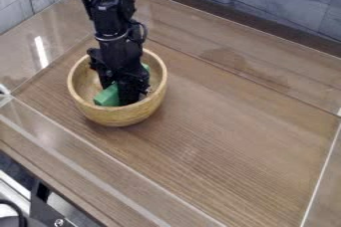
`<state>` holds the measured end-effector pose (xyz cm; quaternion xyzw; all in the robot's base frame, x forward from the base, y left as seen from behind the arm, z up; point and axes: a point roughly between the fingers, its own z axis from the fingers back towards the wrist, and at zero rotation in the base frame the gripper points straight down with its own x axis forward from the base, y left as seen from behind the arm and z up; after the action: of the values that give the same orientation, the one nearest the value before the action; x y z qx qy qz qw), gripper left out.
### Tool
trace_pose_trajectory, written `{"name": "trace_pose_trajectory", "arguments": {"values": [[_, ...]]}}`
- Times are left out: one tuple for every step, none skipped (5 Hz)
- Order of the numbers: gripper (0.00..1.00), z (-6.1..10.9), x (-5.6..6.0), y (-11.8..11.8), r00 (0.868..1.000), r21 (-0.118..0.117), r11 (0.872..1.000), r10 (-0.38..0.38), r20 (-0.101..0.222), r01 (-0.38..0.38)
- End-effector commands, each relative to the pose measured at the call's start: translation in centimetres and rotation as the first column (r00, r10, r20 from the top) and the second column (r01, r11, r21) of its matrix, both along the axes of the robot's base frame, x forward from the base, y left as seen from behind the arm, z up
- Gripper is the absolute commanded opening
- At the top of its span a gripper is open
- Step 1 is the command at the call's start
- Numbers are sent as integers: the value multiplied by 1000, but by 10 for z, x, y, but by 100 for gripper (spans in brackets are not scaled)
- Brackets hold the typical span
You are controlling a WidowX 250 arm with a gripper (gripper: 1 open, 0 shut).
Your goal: Move green stick from inside the wooden bowl to the table next to it
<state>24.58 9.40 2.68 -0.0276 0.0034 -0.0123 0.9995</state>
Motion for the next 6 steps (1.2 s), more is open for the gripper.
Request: {"name": "trace_pose_trajectory", "arguments": {"values": [[100, 16, 3, 6, 994, -6, 996, 94, 47, -94], [0, 30, 4, 2, 992, -35, 993, 117, 51, -115], [0, 44, -2, 4, 993, -53, 995, 92, 71, -89], [0, 61, -7, 5, 993, -71, 996, 66, 98, -59], [0, 81, -8, -7, 988, -86, 993, 93, 120, -83], [0, 89, -10, -29, 987, -90, 992, 98, 127, -87]]}}
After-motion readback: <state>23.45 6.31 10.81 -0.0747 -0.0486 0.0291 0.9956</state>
